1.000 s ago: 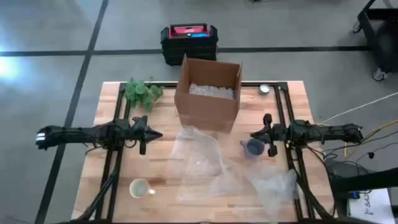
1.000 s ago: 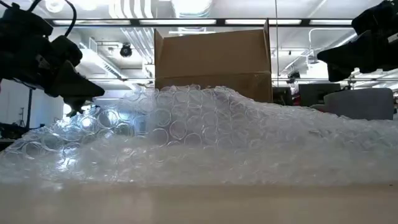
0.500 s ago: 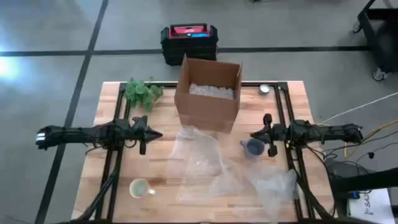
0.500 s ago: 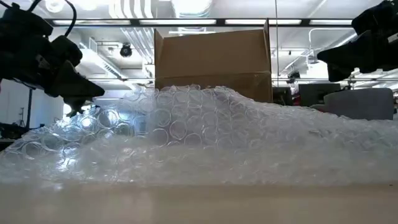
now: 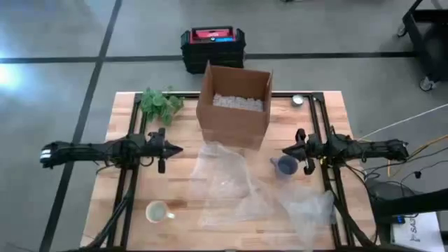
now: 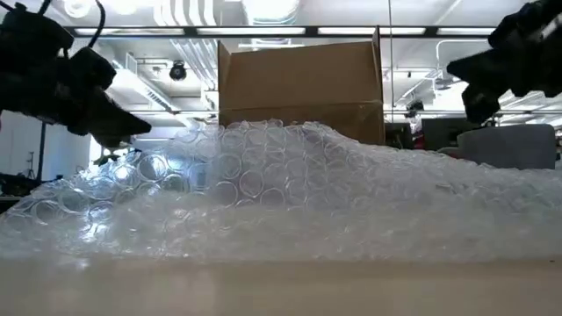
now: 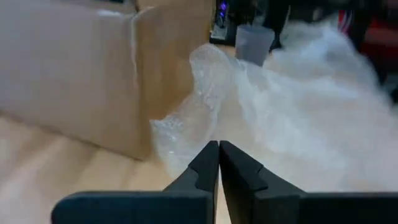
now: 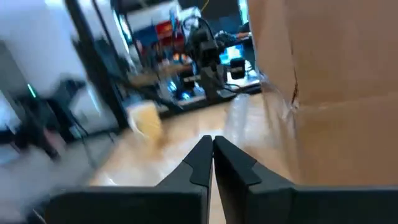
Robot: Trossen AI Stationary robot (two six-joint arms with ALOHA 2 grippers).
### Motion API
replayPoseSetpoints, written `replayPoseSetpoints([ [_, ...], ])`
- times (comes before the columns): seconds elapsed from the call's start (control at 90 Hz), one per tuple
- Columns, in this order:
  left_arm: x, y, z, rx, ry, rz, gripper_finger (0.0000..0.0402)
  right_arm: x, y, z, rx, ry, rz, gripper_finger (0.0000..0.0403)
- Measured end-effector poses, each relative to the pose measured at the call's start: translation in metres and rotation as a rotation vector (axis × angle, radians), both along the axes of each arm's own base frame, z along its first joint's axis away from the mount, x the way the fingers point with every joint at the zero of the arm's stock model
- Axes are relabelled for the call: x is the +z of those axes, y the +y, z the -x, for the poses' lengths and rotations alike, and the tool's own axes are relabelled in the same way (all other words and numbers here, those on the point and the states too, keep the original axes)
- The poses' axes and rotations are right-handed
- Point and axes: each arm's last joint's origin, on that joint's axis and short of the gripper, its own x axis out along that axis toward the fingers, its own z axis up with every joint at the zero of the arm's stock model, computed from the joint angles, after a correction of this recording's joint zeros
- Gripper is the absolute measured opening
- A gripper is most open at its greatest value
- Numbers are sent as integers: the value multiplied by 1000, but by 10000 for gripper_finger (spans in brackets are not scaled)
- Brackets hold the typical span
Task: Wrap mug
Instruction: Wrap the blue cup in bubble wrap
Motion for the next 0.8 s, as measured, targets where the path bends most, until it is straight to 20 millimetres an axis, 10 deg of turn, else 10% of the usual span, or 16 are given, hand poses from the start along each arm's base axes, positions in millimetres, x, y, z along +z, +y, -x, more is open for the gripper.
replayPoseSetpoints([
  [0.489, 25, 3, -3, 108, -268, 22, 0, 4, -5, 0, -167, 2, 135, 0],
  [0.8, 37, 5, -4, 145, -300, -25, 0, 64, -5, 4, -157, 189, 193, 0],
])
